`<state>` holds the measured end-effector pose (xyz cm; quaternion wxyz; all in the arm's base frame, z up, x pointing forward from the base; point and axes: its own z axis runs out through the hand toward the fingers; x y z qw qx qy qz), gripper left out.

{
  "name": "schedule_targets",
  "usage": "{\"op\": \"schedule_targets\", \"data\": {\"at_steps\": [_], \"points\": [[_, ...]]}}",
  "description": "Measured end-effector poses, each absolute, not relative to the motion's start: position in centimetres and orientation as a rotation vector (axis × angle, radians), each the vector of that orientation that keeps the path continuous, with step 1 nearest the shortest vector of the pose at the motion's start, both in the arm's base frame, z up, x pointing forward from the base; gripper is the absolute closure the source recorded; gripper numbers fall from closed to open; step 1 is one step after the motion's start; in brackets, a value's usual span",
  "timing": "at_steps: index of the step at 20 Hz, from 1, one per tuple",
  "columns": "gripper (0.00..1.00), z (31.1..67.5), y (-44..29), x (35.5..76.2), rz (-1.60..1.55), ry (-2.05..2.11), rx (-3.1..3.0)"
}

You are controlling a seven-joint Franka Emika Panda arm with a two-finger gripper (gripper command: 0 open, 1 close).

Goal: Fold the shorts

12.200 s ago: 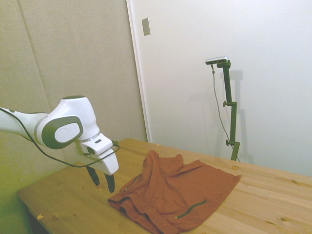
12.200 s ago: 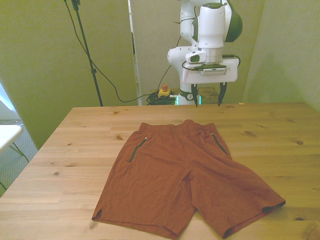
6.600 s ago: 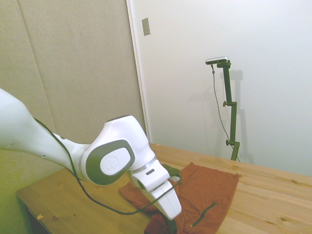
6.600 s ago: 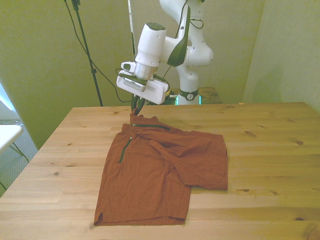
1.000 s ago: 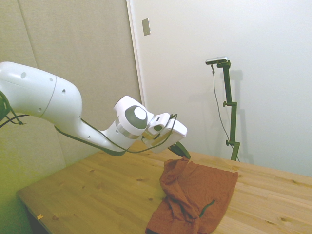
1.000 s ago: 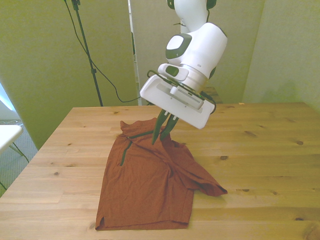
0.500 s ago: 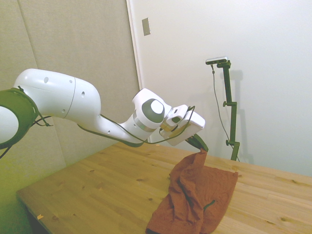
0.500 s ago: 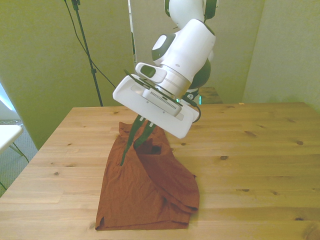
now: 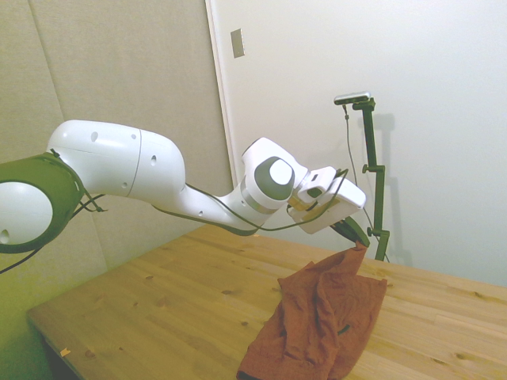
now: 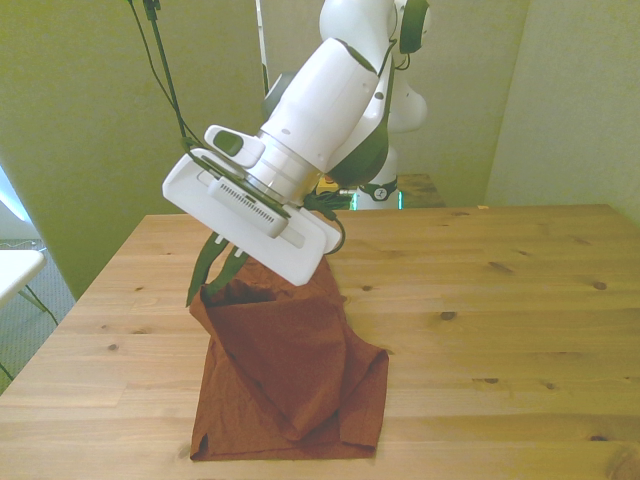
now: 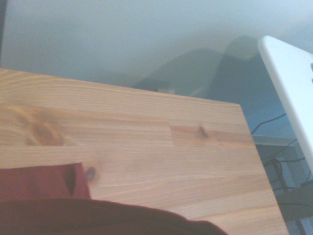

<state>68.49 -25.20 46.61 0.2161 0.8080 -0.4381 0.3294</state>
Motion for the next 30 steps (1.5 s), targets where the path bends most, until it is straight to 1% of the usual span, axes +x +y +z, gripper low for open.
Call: {"op": "schedule_targets", "data": {"at_steps": [1,2,7,13,19,24,27,30], "points": [[1.0,46.5,-25.8,68.6,0.916,-1.228,2.227],[0.0,46.5,-26.4,68.7,0.923,-1.244,2.216],[0.0,46.3,-28.0,69.4,0.938,-1.311,2.185],[0.0,46.0,-29.4,69.1,0.932,-1.338,2.168],[0.0,46.9,-28.0,68.3,0.937,-1.36,2.205],[0.0,48.5,-18.6,65.3,0.836,-1.446,2.463],[0.0,49.1,-13.2,61.7,0.694,-1.502,2.627],[0.0,49.1,-9.5,57.1,0.515,-1.526,2.788]]}}
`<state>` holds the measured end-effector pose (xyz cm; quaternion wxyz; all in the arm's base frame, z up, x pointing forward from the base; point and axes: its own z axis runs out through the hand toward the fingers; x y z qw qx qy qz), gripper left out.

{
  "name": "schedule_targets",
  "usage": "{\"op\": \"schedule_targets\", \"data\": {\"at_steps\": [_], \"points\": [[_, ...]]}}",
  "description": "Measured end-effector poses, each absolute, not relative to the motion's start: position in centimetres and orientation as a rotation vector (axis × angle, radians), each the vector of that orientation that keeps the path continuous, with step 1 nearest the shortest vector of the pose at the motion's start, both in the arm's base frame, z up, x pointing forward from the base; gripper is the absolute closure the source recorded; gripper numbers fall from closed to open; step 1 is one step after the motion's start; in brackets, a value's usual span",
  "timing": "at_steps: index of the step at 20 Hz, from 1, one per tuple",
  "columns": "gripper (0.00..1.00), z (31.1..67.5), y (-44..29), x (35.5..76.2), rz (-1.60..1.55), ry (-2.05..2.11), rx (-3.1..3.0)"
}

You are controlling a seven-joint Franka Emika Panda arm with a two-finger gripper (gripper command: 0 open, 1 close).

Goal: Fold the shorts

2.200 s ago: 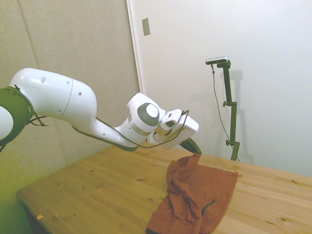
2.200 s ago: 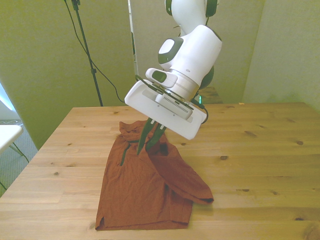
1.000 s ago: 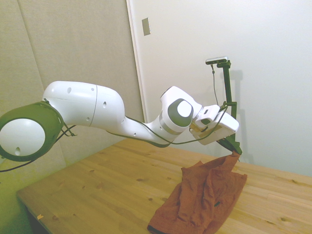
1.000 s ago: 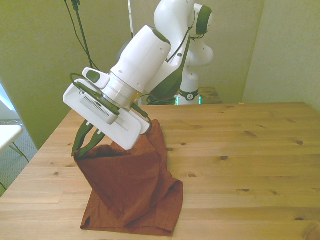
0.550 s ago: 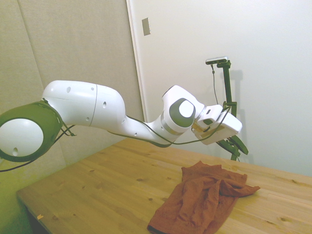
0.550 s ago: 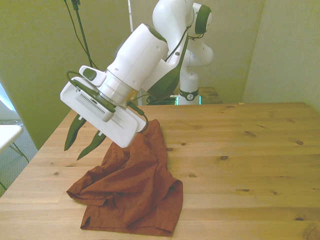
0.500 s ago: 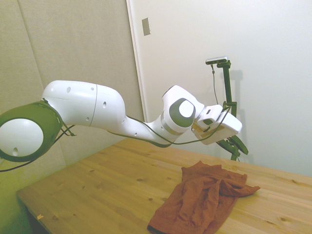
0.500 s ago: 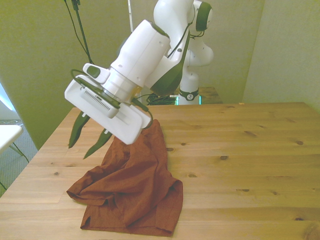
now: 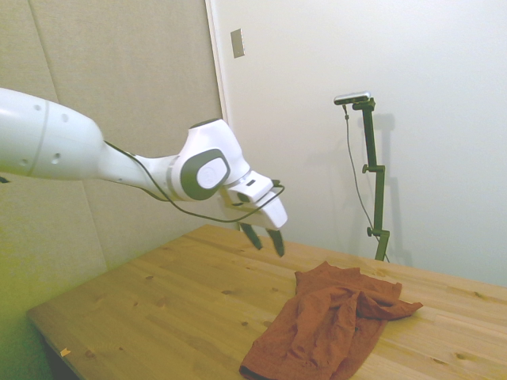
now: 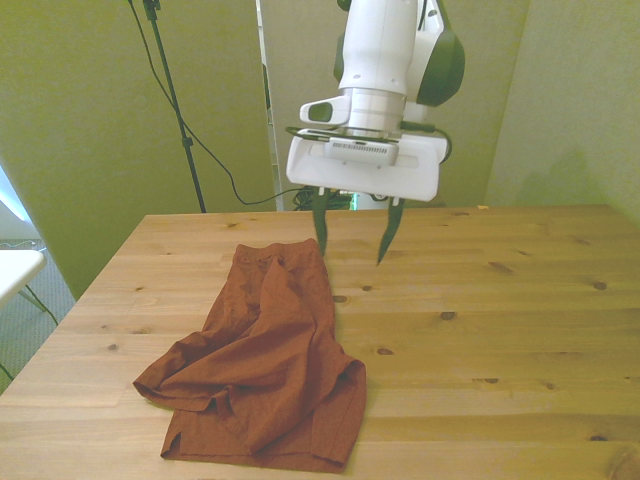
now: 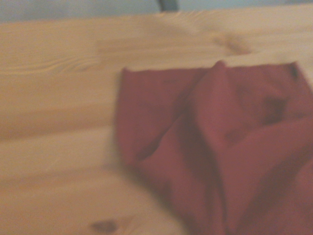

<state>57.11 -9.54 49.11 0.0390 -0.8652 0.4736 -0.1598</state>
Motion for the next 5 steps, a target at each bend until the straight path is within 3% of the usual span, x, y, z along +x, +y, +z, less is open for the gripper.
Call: {"op": "schedule_targets", "data": {"at_steps": [5], "points": [[0.0,49.1,-6.0,48.3,-0.332,1.307,-2.662]]}}
